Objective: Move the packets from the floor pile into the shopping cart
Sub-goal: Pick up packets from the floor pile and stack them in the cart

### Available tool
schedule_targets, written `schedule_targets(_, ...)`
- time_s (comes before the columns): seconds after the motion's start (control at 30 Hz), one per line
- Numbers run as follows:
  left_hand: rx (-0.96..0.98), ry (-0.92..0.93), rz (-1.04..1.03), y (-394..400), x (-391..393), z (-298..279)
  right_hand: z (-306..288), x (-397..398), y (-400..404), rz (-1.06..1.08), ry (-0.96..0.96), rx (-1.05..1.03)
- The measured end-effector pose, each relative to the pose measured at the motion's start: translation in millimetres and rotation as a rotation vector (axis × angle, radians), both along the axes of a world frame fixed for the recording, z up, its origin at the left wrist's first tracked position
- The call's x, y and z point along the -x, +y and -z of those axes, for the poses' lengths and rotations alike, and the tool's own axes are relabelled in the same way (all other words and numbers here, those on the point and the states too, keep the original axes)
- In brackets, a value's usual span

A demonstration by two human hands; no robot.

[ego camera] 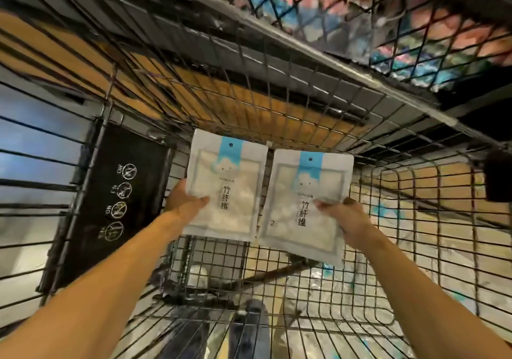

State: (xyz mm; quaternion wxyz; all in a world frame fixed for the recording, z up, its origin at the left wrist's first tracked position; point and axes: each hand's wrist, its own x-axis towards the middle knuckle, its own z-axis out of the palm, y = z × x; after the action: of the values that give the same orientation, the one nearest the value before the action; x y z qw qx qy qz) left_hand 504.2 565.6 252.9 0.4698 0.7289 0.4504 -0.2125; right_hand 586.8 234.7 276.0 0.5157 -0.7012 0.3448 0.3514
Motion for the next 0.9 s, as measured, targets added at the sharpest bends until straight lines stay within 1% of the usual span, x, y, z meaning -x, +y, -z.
schedule_targets(0.1,-0.089,0.012,0.076,-3.9,1.1,4.1,12.0,1.7,5.7,0.025,-0.019,0.123)
schedule_targets(0.2,-0.198,-0.026,0.182,-12.0,-2.1,5.2,19.4,4.8,8.6,-0.039,-0.056,0.292)
schedule_targets(0.27,-0.292,-0.059,0.267,-19.4,-3.7,4.1,22.9,8.0,8.3,-0.055,-0.092,0.353)
schedule_targets(0.4,-0.512,-0.176,0.447,-32.8,-2.2,6.5,31.0,12.6,11.6,-0.268,-0.173,0.566)
schedule_targets(0.47,-0.632,-0.158,0.567,-36.2,0.7,11.3,32.2,12.4,11.9,-0.301,-0.189,0.65)
schedule_targets(0.53,-0.712,-0.11,0.707,-37.1,0.6,13.5,25.9,12.0,13.7,-0.315,-0.198,0.748)
schedule_targets(0.6,-0.718,-0.067,0.794,-37.6,-0.6,10.9,16.7,12.8,15.6,-0.394,-0.226,0.836)
schedule_targets(0.7,-0.707,-0.046,0.808,-38.9,-7.3,-2.3,-1.7,15.1,21.6,-0.593,-0.305,0.907)
schedule_targets(0.8,-0.726,-0.037,0.856,-39.1,-17.2,-34.4,-32.1,16.0,26.1,-0.715,-0.339,0.904)
schedule_targets(0.9,-0.805,-0.078,0.905,-35.7,-30.9,-87.4,-81.6,11.8,27.3,-0.78,-0.376,0.918)
